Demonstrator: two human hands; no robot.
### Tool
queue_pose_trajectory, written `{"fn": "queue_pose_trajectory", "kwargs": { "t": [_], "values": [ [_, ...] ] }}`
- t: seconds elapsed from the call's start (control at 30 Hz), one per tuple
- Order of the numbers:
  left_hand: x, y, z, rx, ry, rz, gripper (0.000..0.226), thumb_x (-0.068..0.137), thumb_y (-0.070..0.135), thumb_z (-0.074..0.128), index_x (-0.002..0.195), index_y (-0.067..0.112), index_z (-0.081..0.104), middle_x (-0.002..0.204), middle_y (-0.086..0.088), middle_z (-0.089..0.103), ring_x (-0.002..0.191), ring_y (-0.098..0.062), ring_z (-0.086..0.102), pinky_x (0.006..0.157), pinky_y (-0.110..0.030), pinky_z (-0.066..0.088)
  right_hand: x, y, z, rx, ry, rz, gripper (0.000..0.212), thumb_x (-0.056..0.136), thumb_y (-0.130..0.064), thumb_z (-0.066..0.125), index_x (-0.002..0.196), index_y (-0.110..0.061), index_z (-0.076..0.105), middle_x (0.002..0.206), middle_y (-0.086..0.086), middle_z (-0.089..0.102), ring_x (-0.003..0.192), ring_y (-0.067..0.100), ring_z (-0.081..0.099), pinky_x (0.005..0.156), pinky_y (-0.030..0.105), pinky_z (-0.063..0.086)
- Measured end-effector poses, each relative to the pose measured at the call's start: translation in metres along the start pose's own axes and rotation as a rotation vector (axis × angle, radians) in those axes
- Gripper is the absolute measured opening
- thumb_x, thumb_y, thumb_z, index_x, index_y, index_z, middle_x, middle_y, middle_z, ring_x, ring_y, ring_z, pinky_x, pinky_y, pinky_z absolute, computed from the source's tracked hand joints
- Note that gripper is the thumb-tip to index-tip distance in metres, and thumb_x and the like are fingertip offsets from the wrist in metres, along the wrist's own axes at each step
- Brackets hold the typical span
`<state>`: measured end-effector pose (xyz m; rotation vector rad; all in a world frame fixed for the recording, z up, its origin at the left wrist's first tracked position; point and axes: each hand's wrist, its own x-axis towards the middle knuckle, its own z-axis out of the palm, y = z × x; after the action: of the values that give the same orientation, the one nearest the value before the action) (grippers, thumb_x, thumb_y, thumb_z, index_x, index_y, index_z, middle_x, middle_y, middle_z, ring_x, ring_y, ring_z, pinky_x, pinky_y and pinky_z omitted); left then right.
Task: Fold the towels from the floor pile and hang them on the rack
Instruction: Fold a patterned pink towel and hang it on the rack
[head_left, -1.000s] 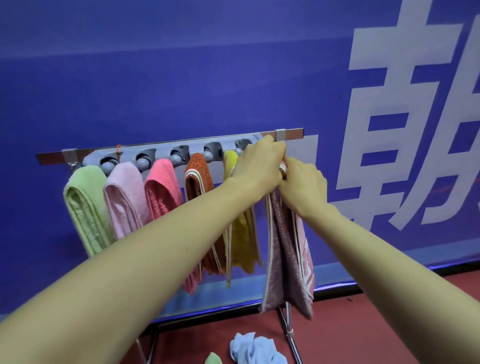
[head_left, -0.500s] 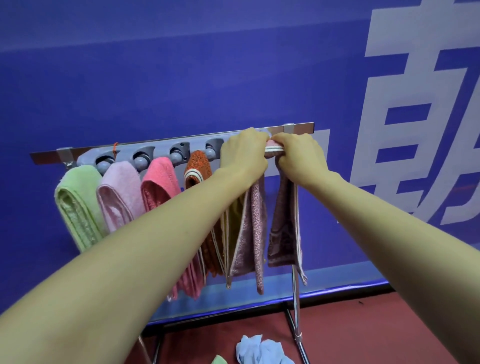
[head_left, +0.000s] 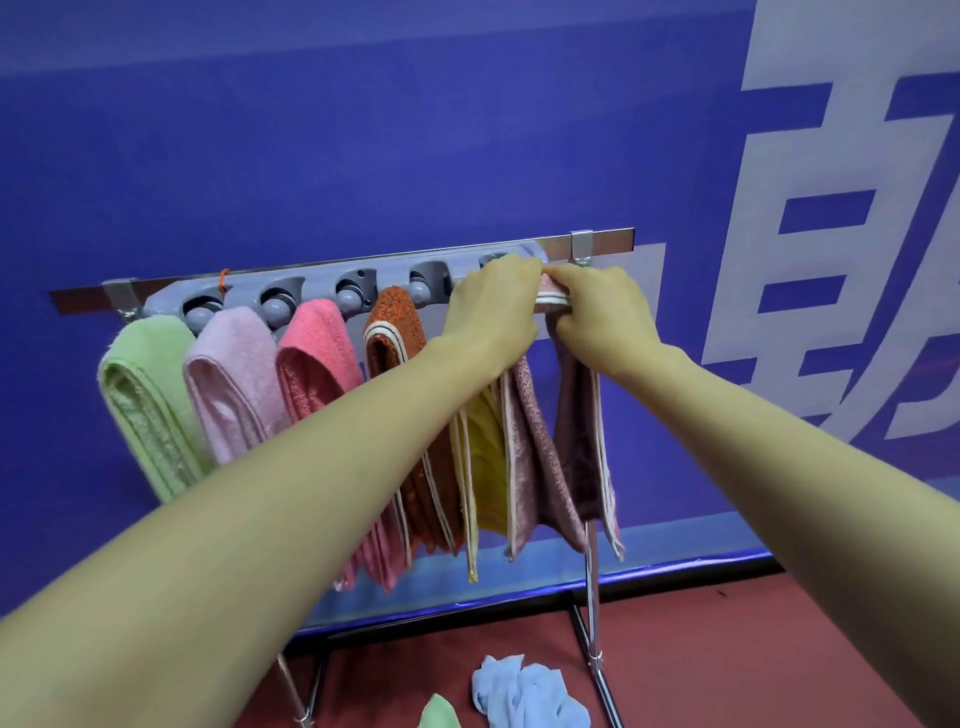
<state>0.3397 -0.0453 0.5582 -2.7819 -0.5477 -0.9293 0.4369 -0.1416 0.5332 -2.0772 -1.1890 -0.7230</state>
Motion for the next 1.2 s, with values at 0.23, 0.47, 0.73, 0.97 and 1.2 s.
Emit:
{"fn": "queue_pose_trajectory", "kwargs": {
  "t": [0.23,0.47,0.73,0.97,1.2],
  "values": [
    [0.006,0.006,0.0,0.093,0.0,-0.009,0.049,0.084,-0.004,0.056,0.131,0.01,0.052,0.121,-0.014,0.059,0.106,-0.039,0.061,0.074,-0.044,0.05,0.008,0.0,-0.001,-0.076,0.071,0.04,0.032,0.078,0.002,0.045,0.103,-0.01,0.062,0.089,0.014,0.066,0.075,0.032,0.044,0.058,0.035,0.031],
    [-0.013,0.019,0.012,-0.1,0.032,-0.119,0.053,0.089,-0.003,0.051,0.138,0.013,0.045,0.12,-0.014,0.062,0.109,-0.039,0.06,0.075,-0.042,0.041,-0.01,0.002,0.019,0.119,0.026,0.063,0.037,0.08,-0.004,0.049,0.113,-0.013,0.062,0.086,0.013,0.069,0.075,0.037,0.056,0.056,0.037,0.041],
    [-0.084,0.023,0.078,-0.566,-0.039,-0.624,0.024,0.089,0.008,0.057,0.113,0.01,0.059,0.108,-0.022,0.067,0.1,-0.043,0.064,0.076,-0.042,0.049,-0.061,0.002,0.05,0.348,0.0,0.505,0.01,0.071,-0.015,0.052,0.062,-0.01,0.05,0.059,0.009,0.057,0.064,0.036,0.056,0.052,0.038,0.044],
    [-0.123,0.005,0.131,-0.539,-0.142,-0.654,0.023,0.087,0.016,0.06,0.108,0.01,0.066,0.102,-0.023,0.071,0.099,-0.045,0.064,0.079,-0.046,0.053,-0.095,0.029,0.061,0.383,-0.063,0.623,0.02,0.076,-0.017,0.059,0.061,-0.008,0.05,0.055,0.007,0.052,0.06,0.03,0.051,0.055,0.037,0.044],
    [-0.146,0.039,0.155,-0.512,-0.346,-0.515,0.039,0.083,0.038,0.067,0.113,0.016,0.055,0.106,-0.016,0.07,0.1,-0.044,0.065,0.076,-0.044,0.054,-0.125,0.013,0.092,0.482,-0.208,0.553,0.022,0.087,-0.009,0.056,0.065,-0.004,0.052,0.06,0.007,0.051,0.064,0.029,0.047,0.054,0.028,0.038]
  ]
}}
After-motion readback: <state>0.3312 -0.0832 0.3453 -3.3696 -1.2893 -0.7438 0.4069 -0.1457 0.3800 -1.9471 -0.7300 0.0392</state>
